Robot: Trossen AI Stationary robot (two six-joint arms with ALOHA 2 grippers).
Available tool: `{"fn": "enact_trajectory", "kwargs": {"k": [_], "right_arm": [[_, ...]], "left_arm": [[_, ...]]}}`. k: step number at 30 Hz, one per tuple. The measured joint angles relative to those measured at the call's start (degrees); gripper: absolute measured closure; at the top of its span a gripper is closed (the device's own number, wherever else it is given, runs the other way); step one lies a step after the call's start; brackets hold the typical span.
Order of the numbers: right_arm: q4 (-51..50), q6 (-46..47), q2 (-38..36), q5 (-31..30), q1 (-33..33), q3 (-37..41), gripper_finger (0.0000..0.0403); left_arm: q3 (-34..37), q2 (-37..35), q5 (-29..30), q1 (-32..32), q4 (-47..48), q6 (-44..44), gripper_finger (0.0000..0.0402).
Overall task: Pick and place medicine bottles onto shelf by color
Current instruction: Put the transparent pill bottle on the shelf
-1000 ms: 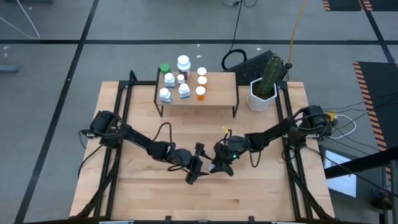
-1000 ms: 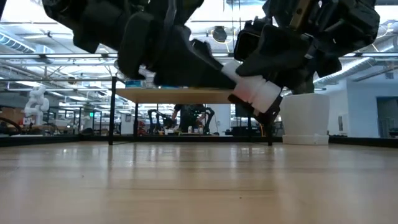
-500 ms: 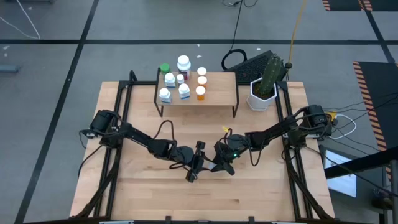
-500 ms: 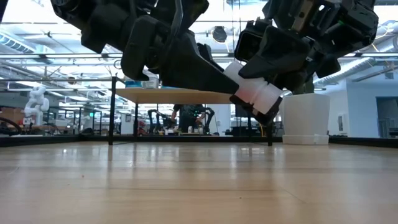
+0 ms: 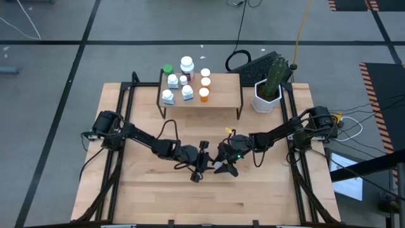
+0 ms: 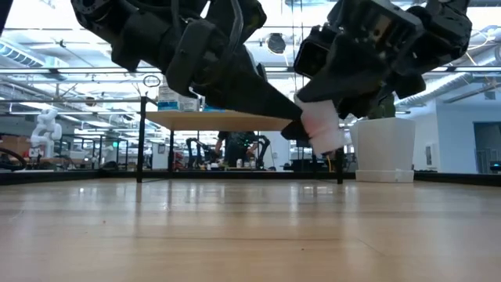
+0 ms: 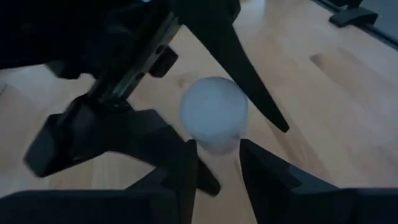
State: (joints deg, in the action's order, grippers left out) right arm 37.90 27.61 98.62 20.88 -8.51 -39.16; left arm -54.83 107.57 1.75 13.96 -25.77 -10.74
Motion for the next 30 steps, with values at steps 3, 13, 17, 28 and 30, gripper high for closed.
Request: {"fn": "enact_trajectory", "kwargs": {"k": [3, 13, 17, 28, 30], "right_arm": [[-1.8, 0.0, 0.0, 0.0, -0.1, 0.0, 0.0204], [-3.1, -1.9, 0.0, -0.2, 0.1, 0.0, 0.0279], [0.6, 1.5, 0.2, -0.6, 0.2, 0.2, 0.0273], [22.1, 16.6, 0.0, -11.1, 2.8, 8.1, 0.027], [30.2, 21.2, 0.0, -13.7, 3.4, 10.6, 0.0269]], "left_arm": [[0.0, 0.0, -0.1, -0.2, -0.5, 0.0, 0.0281], [0.0, 0.0, 3.8, -0.2, 0.9, 1.0, 0.028], [-0.1, -0.2, 10.2, 0.5, 3.6, -0.1, 0.0278], [0.0, -9.7, 42.9, 6.7, 21.6, -7.4, 0.0241], [-0.1, -10.3, 42.8, 7.5, 20.3, -7.6, 0.0235]]}}
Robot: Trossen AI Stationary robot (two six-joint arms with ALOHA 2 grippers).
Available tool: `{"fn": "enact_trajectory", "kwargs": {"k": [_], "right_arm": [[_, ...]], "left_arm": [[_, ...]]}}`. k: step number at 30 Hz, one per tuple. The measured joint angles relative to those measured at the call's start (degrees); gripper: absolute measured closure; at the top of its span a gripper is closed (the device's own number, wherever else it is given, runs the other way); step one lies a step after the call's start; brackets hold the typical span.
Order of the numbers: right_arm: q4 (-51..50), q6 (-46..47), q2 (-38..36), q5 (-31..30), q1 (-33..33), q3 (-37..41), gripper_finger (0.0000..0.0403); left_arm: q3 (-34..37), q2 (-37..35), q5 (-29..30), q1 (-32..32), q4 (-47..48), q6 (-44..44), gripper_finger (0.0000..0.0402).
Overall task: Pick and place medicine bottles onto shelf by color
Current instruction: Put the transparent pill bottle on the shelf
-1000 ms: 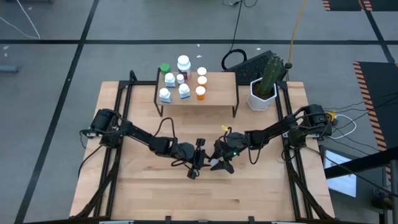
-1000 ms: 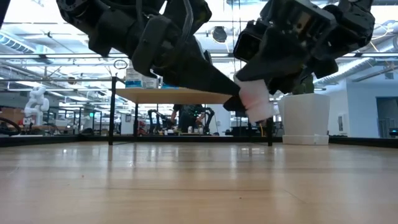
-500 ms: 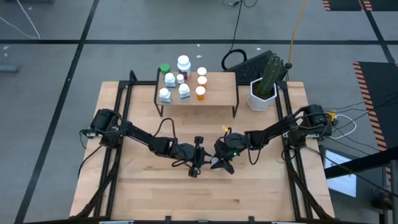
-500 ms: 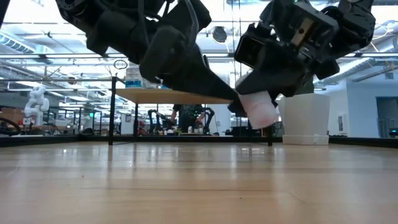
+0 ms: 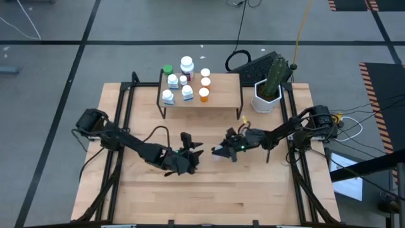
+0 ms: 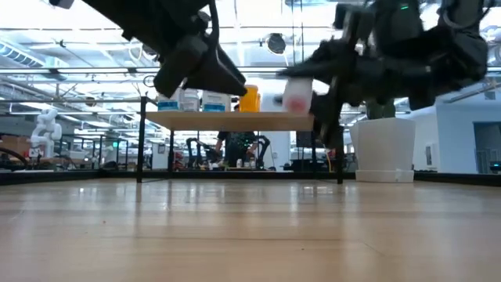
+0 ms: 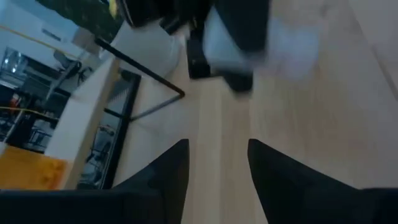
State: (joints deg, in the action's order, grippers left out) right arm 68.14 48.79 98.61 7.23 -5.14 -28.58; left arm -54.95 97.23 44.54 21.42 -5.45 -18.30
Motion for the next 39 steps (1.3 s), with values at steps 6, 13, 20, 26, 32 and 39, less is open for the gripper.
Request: {"fn": "enact_trajectory", "kwargs": {"k": [6, 13, 20, 26, 32, 39], "right_arm": [[8.6, 8.7, 0.0, -4.8, 1.9, 2.1, 0.0268], [11.6, 17.5, 0.0, -4.4, 2.2, -0.2, 0.0267], [13.5, 29.8, 0.0, -3.7, 2.5, -0.6, 0.0266], [13.0, 36.3, 0.1, 0.7, 3.7, -0.6, 0.0266], [12.6, 36.5, 0.1, 2.0, 3.6, -0.6, 0.0266], [13.6, 36.9, 0.1, 3.3, 3.6, -0.7, 0.0266]], "left_arm": [[0.0, -0.2, -2.5, 1.6, -12.3, -11.5, 0.0212], [0.1, 0.0, -8.0, 1.8, -20.2, -25.3, 0.0173], [0.1, 0.0, -12.9, 1.8, -18.5, -38.7, 0.0165], [0.1, 0.0, -19.3, -1.2, -19.4, -44.9, 0.0165], [0.1, 0.0, -17.4, -4.4, -23.0, -40.5, 0.0167], [0.1, 0.0, -20.3, -4.5, -23.2, -41.9, 0.0167]]}}
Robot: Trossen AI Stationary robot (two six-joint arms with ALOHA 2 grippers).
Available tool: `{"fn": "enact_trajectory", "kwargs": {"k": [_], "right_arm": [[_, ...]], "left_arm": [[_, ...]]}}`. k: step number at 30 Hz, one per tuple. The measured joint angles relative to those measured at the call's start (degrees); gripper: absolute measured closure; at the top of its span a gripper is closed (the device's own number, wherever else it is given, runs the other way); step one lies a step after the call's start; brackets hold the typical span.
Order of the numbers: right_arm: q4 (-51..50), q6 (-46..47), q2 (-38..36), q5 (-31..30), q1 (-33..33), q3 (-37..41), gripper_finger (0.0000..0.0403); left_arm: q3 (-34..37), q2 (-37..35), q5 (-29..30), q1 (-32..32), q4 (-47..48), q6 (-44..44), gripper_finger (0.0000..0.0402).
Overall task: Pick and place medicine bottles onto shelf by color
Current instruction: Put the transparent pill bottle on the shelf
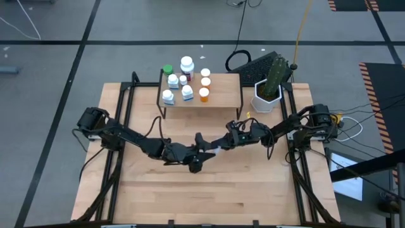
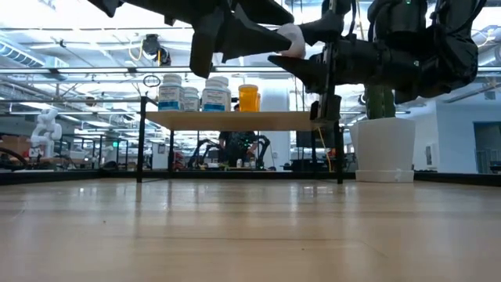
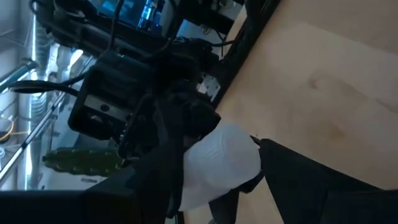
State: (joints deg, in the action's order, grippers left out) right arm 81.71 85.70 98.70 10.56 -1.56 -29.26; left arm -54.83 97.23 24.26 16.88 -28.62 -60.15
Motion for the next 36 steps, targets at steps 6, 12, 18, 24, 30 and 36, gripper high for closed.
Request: {"fn": "enact_trajectory", "kwargs": {"k": [6, 12, 18, 24, 30, 36], "right_arm": [[-0.1, -1.3, 0.0, 0.6, 0.0, -1.4, 0.0266], [-0.5, -14.7, 0.0, 6.3, 0.8, -1.7, 0.0266], [-3.5, -47.6, 0.0, 12.9, 1.0, 0.3, 0.0266], [-10.8, -81.3, 0.0, 7.8, -2.1, 0.6, 0.0266], [-13.2, -120.2, 0.0, -15.7, -8.0, 0.7, 0.0266], [-13.3, -157.4, 0.0, -39.5, -13.6, -1.3, 0.0266]], "left_arm": [[0.0, 0.0, -0.7, -0.7, -0.1, -0.2, 0.0167], [0.0, 0.0, 0.4, 0.2, 0.1, 1.5, 0.0167], [0.0, 0.0, 3.3, 2.5, 0.9, 10.8, 0.0167], [0.0, 0.0, 11.3, 4.5, 8.6, 33.9, 0.0167], [0.0, -0.1, 9.5, 4.2, 24.0, 63.5, 0.0167], [0.0, -0.1, -2.3, 1.0, 26.1, 78.9, 0.0167]]}}
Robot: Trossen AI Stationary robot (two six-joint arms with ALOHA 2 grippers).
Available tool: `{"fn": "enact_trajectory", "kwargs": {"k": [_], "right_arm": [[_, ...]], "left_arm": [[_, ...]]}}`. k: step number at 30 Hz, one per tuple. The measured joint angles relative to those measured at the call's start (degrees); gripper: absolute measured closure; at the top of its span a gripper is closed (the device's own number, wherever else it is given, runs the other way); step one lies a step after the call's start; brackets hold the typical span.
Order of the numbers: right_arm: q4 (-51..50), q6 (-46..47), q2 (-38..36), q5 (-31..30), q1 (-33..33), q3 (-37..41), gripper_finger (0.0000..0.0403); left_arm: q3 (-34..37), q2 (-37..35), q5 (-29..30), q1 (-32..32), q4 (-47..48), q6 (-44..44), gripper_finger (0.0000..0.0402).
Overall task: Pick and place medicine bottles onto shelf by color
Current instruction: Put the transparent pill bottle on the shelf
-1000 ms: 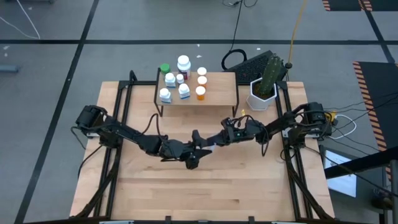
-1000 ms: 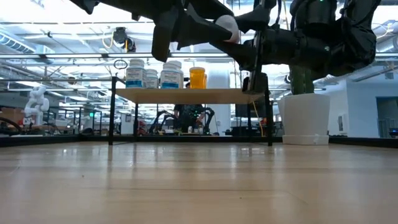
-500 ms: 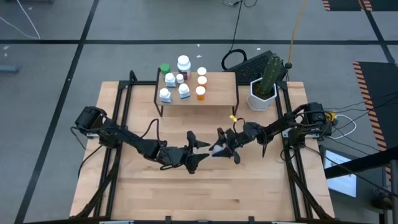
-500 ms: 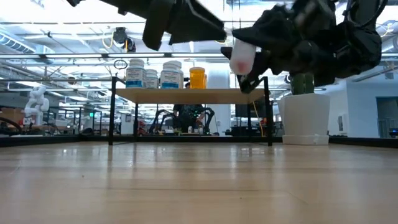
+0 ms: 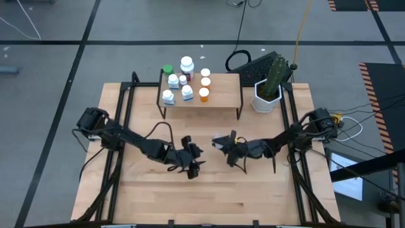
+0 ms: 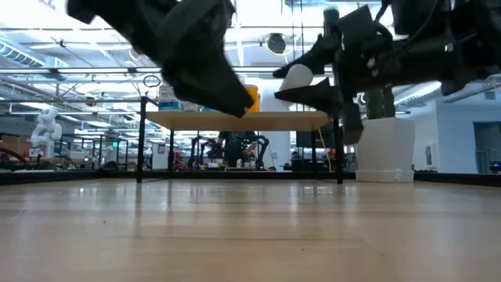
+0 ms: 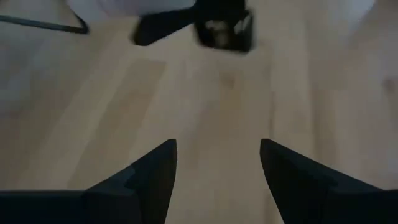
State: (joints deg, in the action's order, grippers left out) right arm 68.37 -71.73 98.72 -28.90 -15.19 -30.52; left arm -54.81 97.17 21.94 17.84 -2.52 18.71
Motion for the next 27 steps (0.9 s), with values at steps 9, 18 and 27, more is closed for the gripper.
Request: {"fn": "enact_trajectory", "kwargs": {"k": [9, 18, 27], "right_arm": [[0.6, -35.2, 0.7, -19.2, -5.2, -3.9, 0.0266], [1.6, -35.3, 0.6, -19.3, -4.7, -3.9, 0.0266], [-1.1, -51.3, 0.6, -13.9, -6.9, -3.9, 0.0266]], "left_arm": [[0.0, 0.0, -12.4, -9.2, -19.1, 4.3, 0.0167], [0.0, 0.0, -3.7, -9.3, -22.3, -7.3, 0.0167], [0.0, 0.0, -10.5, -9.6, -17.7, -20.4, 0.0167]]}}
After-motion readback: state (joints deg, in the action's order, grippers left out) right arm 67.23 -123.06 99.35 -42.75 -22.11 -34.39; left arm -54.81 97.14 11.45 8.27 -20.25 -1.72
